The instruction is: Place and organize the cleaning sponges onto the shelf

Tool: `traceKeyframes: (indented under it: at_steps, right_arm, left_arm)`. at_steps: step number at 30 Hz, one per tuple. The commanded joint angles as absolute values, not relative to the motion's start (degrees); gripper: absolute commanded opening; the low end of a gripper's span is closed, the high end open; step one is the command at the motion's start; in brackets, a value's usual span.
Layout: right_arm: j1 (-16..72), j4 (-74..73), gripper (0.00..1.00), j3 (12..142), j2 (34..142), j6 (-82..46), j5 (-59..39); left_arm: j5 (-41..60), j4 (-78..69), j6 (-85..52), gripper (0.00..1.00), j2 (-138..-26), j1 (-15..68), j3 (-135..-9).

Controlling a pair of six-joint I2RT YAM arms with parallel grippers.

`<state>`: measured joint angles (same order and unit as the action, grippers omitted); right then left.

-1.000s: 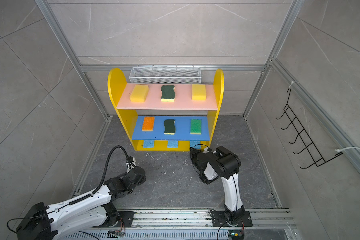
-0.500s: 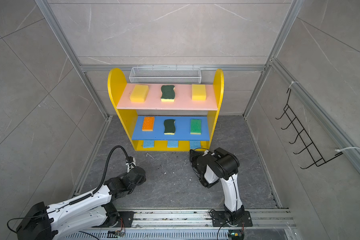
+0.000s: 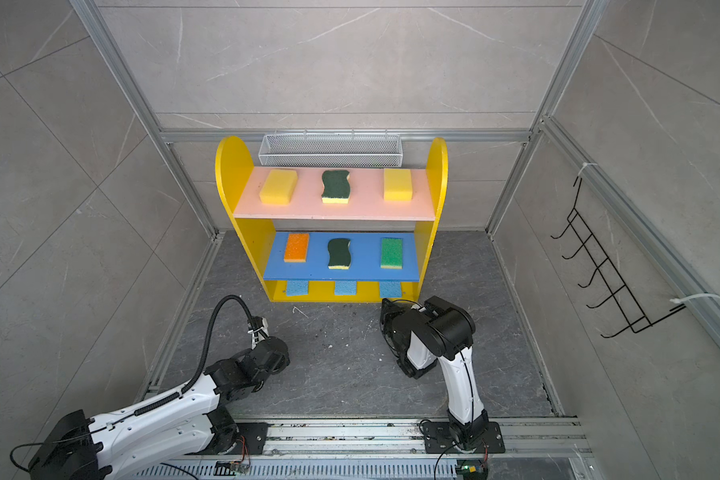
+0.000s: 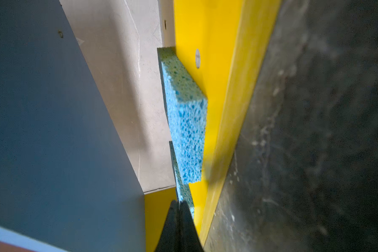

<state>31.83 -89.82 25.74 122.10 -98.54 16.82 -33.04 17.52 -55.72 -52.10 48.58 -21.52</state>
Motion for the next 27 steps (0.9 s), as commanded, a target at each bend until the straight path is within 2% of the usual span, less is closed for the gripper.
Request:
traceKeyframes:
  at_steps: [1,7,18,27]
  right_arm:
    - [32.3,-82.2,0.00,24.5,124.8,-102.5,19.6]
    - [33.3,-80.9,0.00,24.4,123.6,-106.0,22.4]
    - [34.1,-62.4,0.00,27.2,113.5,-107.2,23.7]
    - [34.2,-67.9,0.00,28.6,119.6,-108.9,22.6]
  left_arm:
    - [-34.8,16.0,-57.2,0.24,-51.0,48.3,-20.9]
    - [-34.9,15.4,-57.7,0.24,-50.9,48.3,-20.6]
    - [-35.7,16.4,-59.5,0.24,-48.8,48.3,-19.7]
    - [-36.5,17.6,-60.4,0.25,-47.1,48.3,-18.8]
